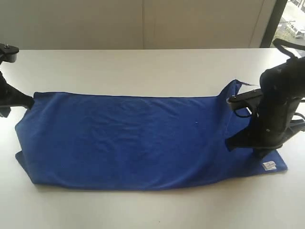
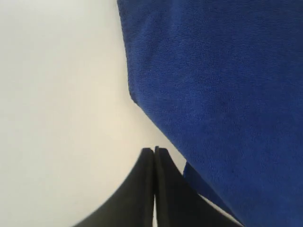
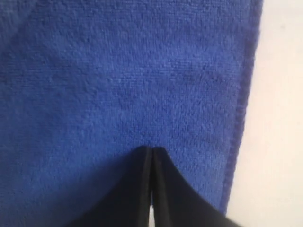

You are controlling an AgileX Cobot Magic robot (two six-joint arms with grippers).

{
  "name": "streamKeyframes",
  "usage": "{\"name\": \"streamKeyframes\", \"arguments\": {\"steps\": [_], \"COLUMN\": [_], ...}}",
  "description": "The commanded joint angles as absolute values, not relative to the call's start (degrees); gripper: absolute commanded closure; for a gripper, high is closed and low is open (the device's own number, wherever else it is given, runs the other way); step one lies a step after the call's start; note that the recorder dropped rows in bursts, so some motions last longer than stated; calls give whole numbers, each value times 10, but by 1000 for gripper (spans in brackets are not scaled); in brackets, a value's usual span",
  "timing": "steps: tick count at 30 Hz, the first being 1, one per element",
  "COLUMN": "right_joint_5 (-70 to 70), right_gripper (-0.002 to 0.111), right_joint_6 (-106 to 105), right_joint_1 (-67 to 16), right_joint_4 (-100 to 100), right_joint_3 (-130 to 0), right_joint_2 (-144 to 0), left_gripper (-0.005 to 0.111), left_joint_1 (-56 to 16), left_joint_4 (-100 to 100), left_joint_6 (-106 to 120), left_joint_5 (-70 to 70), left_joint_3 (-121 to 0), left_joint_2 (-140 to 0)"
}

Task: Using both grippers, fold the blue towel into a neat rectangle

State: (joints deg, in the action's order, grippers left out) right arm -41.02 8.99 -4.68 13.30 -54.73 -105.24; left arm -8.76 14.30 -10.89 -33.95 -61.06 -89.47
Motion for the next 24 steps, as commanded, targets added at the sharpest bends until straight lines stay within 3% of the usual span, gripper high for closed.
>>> {"name": "streamKeyframes", "arguments": {"steps": [1, 14, 24], "right_joint_5": [-419, -501, -487], "right_gripper": [108, 108, 108], "right_joint_6": [144, 218, 229], "right_joint_1": [-43, -43, -43], "right_joint_4": [186, 245, 229], "right_joint_3": [-530, -513, -518], "right_joint_2": [-1057, -1057, -1027], "left_gripper": [107, 107, 107], "left_joint_1": [-87, -87, -87], "left_joint_4": [137, 137, 128], "left_joint_6": [-91, -86, -81], "left_joint_5": [-374, -408, -418], "left_joint_3": [-606, -606, -606], "left_joint_2": [-854, -804, -804]}}
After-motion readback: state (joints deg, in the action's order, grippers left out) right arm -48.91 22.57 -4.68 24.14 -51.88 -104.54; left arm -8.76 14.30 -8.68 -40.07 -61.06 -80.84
